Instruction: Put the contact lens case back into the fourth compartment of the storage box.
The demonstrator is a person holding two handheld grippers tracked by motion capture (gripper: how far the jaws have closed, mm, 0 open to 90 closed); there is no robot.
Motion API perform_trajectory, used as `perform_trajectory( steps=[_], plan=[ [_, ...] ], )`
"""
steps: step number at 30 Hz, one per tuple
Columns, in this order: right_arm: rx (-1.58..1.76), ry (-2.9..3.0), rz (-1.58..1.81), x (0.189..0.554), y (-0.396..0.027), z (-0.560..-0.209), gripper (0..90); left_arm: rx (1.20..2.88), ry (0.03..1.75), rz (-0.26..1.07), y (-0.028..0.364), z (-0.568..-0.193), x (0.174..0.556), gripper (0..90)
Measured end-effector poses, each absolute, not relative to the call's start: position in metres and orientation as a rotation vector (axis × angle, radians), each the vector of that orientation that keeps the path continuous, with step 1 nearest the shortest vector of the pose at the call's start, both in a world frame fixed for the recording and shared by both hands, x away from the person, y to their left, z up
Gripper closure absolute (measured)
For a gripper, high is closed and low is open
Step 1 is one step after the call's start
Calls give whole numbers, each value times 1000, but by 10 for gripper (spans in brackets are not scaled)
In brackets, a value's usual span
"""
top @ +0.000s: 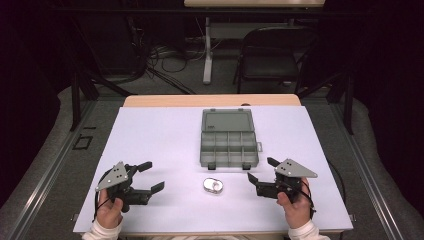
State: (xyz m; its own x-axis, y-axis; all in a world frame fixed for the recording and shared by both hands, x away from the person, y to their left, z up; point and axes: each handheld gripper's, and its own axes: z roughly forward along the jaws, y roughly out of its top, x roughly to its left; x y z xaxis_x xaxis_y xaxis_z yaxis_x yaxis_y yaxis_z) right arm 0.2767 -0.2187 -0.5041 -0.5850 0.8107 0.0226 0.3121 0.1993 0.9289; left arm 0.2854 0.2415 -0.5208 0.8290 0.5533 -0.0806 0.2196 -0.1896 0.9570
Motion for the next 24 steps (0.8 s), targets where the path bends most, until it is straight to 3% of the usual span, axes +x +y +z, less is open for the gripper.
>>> perform_trajectory(
  steps=[24],
  plan=[
    [1069, 2089, 1358, 279, -206, -504, 65, 1779, 592, 334, 242, -520, 281, 159]
  ],
)
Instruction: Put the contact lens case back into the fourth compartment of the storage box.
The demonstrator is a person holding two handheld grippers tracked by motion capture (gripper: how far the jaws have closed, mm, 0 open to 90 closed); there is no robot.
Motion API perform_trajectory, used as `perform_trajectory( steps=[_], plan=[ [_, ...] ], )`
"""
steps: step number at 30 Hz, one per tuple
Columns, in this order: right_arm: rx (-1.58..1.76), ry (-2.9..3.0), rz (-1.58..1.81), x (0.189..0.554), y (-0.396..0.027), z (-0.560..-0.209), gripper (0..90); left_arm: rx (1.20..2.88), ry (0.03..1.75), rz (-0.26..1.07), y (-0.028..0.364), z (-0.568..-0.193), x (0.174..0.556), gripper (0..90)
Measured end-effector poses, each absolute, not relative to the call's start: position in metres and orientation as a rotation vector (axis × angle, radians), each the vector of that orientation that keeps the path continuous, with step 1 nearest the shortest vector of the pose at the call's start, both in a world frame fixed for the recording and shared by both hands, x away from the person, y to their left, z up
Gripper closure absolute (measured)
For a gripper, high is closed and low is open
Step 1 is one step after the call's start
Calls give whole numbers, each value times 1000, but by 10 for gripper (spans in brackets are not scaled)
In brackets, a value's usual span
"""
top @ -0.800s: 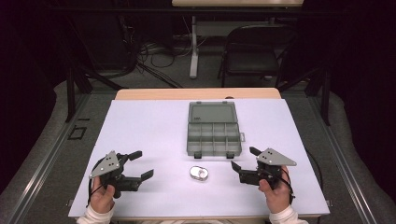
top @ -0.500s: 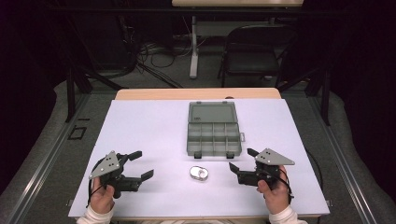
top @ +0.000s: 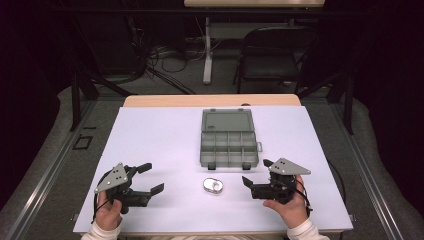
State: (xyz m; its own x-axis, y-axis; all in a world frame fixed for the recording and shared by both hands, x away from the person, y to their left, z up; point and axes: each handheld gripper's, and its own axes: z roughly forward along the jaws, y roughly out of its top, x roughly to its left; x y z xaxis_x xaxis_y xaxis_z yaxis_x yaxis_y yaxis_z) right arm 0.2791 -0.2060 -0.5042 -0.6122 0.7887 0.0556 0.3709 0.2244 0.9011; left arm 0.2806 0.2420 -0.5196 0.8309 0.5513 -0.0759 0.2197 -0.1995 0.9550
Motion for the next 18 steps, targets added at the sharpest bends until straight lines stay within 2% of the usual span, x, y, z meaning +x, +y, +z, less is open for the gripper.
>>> perform_trajectory(
  steps=[8, 13, 18],
  plan=[
    [1030, 2156, 1299, 279, -198, -506, 63, 1791, 582, 331, 242, -519, 278, 159],
    [994, 2200, 1290, 277, -193, -507, 143, 1804, 573, 330, 241, -519, 277, 159],
    [964, 2236, 1279, 277, -187, -507, 142, 1808, 571, 330, 241, -518, 276, 159]
  ],
)
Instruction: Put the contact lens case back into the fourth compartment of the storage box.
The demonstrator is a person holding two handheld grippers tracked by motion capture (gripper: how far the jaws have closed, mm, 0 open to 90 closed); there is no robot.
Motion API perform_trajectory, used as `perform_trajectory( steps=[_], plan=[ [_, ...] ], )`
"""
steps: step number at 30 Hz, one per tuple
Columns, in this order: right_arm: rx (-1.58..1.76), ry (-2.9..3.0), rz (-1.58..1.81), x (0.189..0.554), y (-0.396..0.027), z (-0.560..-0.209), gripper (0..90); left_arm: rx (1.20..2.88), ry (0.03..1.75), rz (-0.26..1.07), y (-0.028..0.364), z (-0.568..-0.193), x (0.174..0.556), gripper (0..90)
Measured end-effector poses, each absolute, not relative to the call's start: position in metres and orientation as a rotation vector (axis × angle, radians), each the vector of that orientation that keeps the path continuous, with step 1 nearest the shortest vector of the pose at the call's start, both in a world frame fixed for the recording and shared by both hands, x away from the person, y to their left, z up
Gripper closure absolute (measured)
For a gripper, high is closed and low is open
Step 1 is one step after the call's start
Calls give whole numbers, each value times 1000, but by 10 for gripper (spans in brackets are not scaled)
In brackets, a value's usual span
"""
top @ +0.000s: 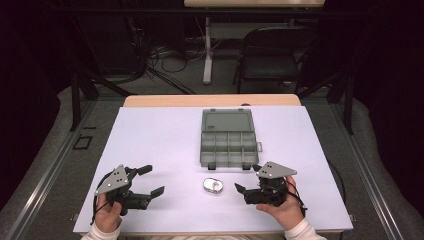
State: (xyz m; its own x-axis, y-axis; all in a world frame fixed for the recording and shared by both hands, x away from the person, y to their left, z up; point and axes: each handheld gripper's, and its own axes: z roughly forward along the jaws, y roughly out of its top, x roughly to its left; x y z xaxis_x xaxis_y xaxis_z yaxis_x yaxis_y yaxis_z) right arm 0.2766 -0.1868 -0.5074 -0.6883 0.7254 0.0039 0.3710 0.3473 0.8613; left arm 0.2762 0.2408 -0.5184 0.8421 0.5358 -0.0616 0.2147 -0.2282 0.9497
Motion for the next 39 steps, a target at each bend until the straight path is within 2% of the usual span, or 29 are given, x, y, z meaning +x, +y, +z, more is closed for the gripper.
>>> perform_trajectory(
  steps=[27, 39],
  plan=[
    [940, 2414, 1191, 285, -172, -509, 155, 1829, 570, 313, 240, -518, 275, 159],
    [908, 2456, 1153, 292, -163, -506, 222, 1837, 569, 318, 240, -519, 275, 159]
  ],
)
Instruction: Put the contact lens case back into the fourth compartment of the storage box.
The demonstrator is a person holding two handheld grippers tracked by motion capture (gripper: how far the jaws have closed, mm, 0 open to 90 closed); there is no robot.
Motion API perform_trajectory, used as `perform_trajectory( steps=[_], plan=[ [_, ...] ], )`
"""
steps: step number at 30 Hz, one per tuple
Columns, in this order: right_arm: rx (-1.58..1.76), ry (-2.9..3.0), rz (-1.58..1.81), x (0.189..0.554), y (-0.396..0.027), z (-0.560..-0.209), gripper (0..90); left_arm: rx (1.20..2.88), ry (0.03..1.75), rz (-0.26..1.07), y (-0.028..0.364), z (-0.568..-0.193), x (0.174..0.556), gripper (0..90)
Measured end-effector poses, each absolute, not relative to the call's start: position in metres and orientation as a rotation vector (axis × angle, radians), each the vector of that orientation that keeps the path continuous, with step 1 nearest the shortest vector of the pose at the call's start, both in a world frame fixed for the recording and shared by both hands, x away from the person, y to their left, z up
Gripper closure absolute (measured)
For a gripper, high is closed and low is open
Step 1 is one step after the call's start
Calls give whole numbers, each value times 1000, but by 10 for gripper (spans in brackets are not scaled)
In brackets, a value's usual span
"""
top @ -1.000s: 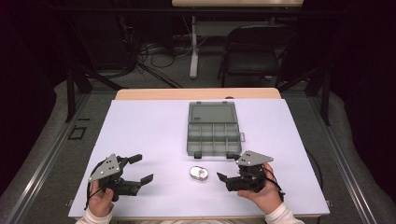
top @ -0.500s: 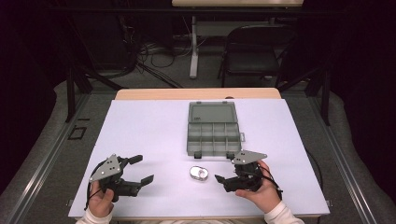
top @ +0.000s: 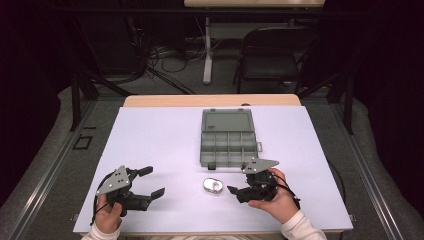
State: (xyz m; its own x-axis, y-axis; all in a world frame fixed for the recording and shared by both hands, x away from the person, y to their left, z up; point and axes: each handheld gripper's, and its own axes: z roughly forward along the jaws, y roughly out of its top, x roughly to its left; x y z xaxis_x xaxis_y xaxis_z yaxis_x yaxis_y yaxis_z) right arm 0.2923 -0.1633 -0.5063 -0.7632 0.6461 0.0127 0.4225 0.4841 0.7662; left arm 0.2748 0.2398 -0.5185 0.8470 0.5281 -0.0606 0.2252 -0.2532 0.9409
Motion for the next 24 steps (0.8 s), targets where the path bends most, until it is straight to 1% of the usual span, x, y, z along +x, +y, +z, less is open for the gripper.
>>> perform_trajectory(
  steps=[5, 7, 24],
  plan=[
    [891, 2473, 1150, 295, -158, -506, 240, 1836, 567, 316, 240, -519, 275, 159],
    [882, 2484, 1152, 297, -156, -506, 271, 1837, 569, 319, 240, -519, 275, 159],
    [804, 2559, 1070, 309, -139, -503, 282, 1842, 567, 320, 239, -519, 274, 159]
  ],
)
